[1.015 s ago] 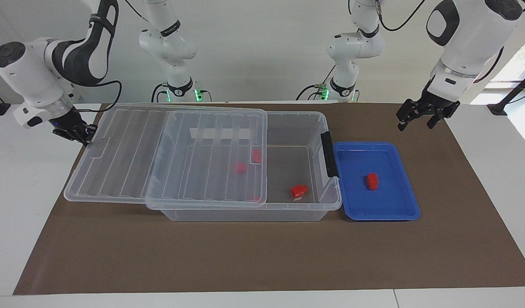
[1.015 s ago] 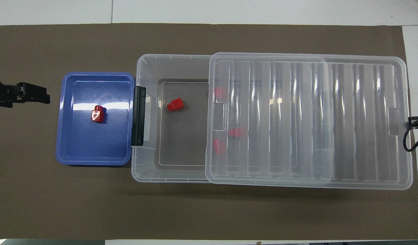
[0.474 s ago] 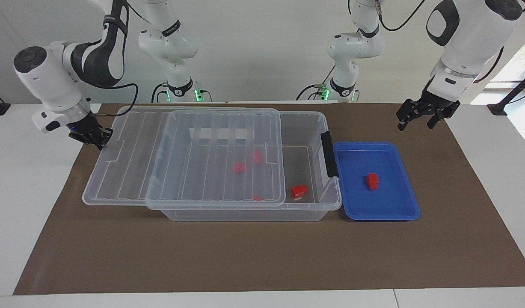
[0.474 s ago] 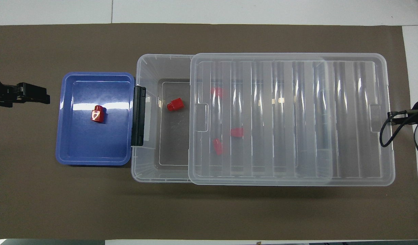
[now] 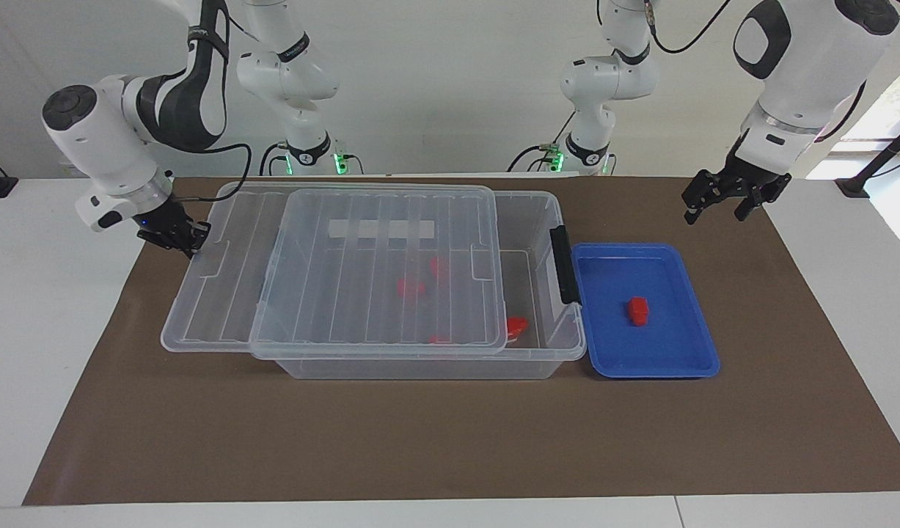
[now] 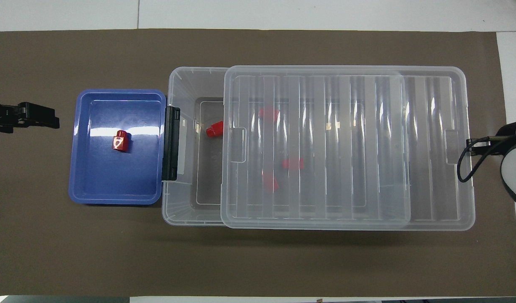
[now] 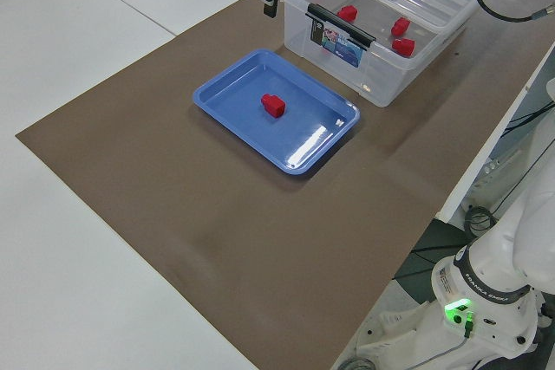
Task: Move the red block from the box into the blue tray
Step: 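Push the clear lid with the right gripper back over the box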
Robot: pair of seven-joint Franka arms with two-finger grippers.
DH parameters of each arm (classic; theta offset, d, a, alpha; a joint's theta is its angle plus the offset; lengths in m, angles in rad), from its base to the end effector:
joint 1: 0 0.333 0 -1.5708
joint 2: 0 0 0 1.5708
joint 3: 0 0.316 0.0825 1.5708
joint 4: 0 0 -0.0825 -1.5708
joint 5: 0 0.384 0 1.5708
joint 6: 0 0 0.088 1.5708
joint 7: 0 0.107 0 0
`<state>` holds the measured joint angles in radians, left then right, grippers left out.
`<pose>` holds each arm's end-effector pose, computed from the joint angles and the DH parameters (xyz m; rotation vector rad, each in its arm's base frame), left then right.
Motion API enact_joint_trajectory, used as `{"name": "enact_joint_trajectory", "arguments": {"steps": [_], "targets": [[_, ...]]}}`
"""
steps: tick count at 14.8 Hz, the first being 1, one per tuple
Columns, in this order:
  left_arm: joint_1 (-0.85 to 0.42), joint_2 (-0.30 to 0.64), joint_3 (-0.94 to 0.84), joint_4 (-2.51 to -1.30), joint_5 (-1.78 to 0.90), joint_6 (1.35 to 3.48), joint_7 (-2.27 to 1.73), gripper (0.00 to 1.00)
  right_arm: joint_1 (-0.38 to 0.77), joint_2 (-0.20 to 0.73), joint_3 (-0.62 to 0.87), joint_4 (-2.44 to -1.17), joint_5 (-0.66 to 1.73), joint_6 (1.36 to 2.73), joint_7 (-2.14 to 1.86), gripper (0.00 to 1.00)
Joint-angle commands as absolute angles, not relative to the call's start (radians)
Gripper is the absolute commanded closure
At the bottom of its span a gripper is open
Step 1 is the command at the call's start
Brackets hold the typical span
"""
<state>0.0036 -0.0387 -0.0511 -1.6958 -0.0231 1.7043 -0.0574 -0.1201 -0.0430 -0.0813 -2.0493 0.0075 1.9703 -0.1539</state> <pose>0.5521 -0.0289 0.5983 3.1173 0.0194 0.0717 0.5251 -0.1071 0.4549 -3.1236 0.0787 0.0527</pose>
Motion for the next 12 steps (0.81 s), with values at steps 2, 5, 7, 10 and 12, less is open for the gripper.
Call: {"name": "enact_joint_trajectory", "arguments": {"steps": [2,5,7,10,12], "targets": [[0.018,-0.064,-0.058,-1.720,-0.018,1.694,-0.051,0.00,-0.092,-0.066,-0.077,-2.097,0.025,1.983,-0.104,1.00],[0.017,-0.064,-0.058,-1.721,-0.018,1.694,-0.051,0.00,-0.083,-0.066,-0.077,-2.098,0.025,1.999,-0.084,1.00],[0.017,-0.064,-0.060,-1.720,-0.018,1.695,-0.051,0.00,-0.060,-0.066,-0.075,-2.103,0.025,2.003,-0.066,1.00],[0.017,-0.064,-0.060,-1.720,-0.018,1.695,-0.051,0.00,-0.058,-0.066,-0.075,-2.106,0.026,2.005,-0.064,1.00],[0.017,-0.064,-0.060,-1.720,-0.018,1.697,-0.051,0.00,-0.048,-0.066,-0.074,-2.106,0.028,2.005,-0.045,1.00]]}}
